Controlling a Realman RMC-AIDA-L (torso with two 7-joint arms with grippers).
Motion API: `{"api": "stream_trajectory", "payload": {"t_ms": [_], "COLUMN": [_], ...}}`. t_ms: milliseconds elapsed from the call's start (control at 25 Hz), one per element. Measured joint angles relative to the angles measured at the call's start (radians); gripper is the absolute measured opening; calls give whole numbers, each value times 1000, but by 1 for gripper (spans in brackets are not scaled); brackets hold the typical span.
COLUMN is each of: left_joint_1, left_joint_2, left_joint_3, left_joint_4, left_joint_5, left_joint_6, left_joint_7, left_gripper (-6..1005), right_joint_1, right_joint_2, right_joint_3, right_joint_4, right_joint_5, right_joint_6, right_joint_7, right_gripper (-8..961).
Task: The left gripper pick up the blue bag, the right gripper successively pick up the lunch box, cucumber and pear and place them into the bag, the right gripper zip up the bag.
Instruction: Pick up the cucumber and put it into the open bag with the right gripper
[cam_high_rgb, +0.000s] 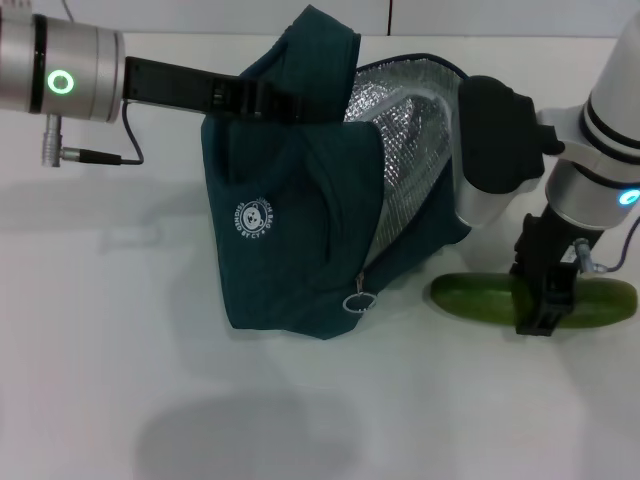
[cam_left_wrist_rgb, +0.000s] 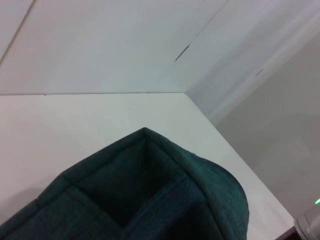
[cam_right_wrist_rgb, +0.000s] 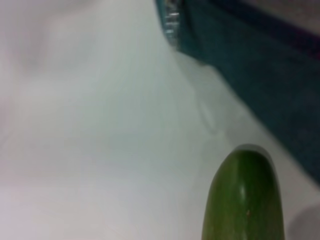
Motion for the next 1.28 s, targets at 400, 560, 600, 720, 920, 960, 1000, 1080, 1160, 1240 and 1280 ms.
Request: {"api": "stream_trajectory", "payload": {"t_ms": [400, 560, 600, 720, 920, 960, 1000, 1080, 1160, 1240, 1280], "left_joint_1": [25, 30, 31, 33, 33, 32, 31, 32, 33, 33, 33], "left_joint_2": [6, 7, 7, 7, 7, 7, 7, 7, 7, 7, 6], "left_joint_3": [-13, -13, -13, -13, -13, -13, -13, -12, -12, -11, -11], "left_joint_4": [3, 7, 7, 8, 8, 8, 8, 8, 8, 7, 7], "left_joint_5": [-20, -24, -24, -26, -30, -31, -31, -36, -40, -41, -41], "left_joint_6": [2, 5, 5, 6, 6, 6, 6, 6, 6, 6, 6], "left_joint_7": [1, 1, 1, 2, 2, 2, 2, 2, 2, 3, 4], "left_gripper": [43, 43, 43, 44, 44, 44, 44, 44, 44, 43, 43], "right_joint_1": [-58, -92, -99, -115, -136, -140, -144, -149, -158, -172, -179], "right_joint_2": [-6, -7, -7, -8, -10, -10, -11, -11, -9, -9, -11], "right_joint_3": [76, 139, 166, 274, 497, 533, 565, 647, 713, 760, 783], "right_joint_4": [-113, -141, -144, -152, -193, -207, -220, -265, -311, -347, -360], "right_joint_5": [-59, -117, -129, -157, -187, -187, -186, -173, -140, -82, -37], "right_joint_6": [-96, -111, -111, -111, -92, -88, -85, -85, -80, -65, -55], "right_joint_7": [0, 0, 0, 0, 11, 13, 14, 15, 21, 31, 33], "right_gripper": [648, 651, 652, 654, 659, 660, 660, 662, 664, 665, 666]}}
